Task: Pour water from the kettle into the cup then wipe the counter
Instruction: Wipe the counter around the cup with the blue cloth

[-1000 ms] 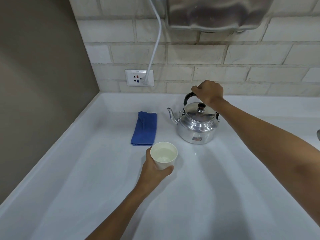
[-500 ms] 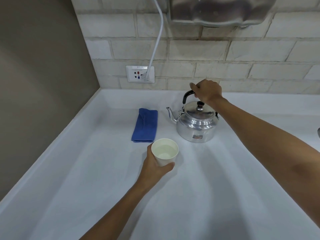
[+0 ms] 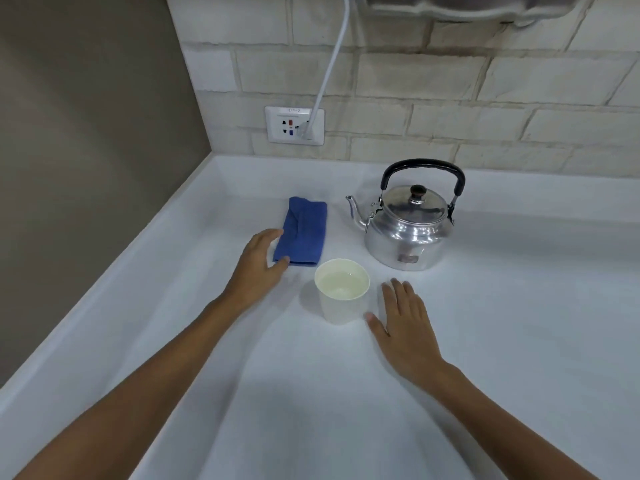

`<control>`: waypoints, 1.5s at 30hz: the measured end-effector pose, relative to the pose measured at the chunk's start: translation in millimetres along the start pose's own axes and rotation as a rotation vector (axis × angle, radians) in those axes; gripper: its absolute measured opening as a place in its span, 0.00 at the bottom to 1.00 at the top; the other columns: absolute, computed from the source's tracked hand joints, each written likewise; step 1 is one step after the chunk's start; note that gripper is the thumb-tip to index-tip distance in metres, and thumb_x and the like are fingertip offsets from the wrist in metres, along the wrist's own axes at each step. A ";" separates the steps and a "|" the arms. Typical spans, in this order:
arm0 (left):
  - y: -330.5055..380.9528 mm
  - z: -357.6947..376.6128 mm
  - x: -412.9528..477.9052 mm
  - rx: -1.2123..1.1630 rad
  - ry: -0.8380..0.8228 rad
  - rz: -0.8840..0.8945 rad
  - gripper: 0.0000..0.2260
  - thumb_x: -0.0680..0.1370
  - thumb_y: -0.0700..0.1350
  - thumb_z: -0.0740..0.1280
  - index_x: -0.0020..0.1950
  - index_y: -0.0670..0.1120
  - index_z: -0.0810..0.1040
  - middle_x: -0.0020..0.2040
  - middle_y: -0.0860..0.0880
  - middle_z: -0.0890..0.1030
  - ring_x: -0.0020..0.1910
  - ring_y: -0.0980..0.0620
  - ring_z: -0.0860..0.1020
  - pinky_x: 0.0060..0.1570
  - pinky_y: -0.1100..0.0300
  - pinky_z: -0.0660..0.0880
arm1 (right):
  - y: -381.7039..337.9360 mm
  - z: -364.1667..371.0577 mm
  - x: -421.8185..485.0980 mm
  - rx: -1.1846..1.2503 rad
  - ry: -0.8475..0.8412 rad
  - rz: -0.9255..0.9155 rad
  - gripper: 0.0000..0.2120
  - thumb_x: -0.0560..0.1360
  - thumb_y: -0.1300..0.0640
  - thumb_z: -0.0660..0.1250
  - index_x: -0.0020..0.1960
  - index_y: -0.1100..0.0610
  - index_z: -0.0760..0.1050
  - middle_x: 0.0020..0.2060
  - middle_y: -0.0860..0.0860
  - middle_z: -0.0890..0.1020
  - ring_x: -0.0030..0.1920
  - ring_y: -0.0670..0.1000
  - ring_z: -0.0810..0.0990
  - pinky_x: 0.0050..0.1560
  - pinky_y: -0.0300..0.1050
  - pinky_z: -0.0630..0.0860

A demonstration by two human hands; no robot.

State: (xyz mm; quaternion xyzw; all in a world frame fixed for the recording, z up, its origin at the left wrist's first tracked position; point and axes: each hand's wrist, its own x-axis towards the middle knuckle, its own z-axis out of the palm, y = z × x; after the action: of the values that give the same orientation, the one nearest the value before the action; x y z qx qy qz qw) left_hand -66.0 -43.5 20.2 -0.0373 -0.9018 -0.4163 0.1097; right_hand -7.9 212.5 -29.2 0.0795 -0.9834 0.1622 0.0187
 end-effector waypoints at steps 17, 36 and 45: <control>-26.6 87.7 115.9 0.653 -0.266 -0.021 0.24 0.81 0.50 0.46 0.74 0.42 0.49 0.77 0.43 0.52 0.75 0.41 0.49 0.73 0.48 0.50 | -6.0 13.7 -6.6 -0.146 0.050 0.027 0.35 0.74 0.41 0.33 0.74 0.59 0.42 0.76 0.56 0.48 0.76 0.54 0.43 0.73 0.47 0.38; -42.4 41.6 32.6 0.679 -0.232 0.109 0.21 0.81 0.47 0.47 0.74 0.46 0.53 0.76 0.46 0.56 0.75 0.44 0.52 0.72 0.52 0.54 | -6.8 11.8 -6.7 -0.108 0.035 0.042 0.31 0.78 0.43 0.42 0.75 0.58 0.41 0.77 0.54 0.45 0.76 0.51 0.40 0.74 0.46 0.36; -15.5 55.9 6.2 0.662 -0.356 0.151 0.23 0.81 0.47 0.49 0.74 0.47 0.46 0.77 0.48 0.49 0.75 0.46 0.45 0.74 0.54 0.46 | -1.3 11.4 -4.7 -0.109 0.027 0.026 0.31 0.78 0.42 0.43 0.75 0.58 0.43 0.77 0.55 0.47 0.76 0.52 0.43 0.74 0.46 0.39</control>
State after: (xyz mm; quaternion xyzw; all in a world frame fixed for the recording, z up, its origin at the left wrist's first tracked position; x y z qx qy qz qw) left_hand -83.8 -11.3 -25.1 -0.1380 -0.9871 -0.0805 -0.0120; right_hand -3.2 208.3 -39.9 0.0635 -0.9913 0.1098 0.0339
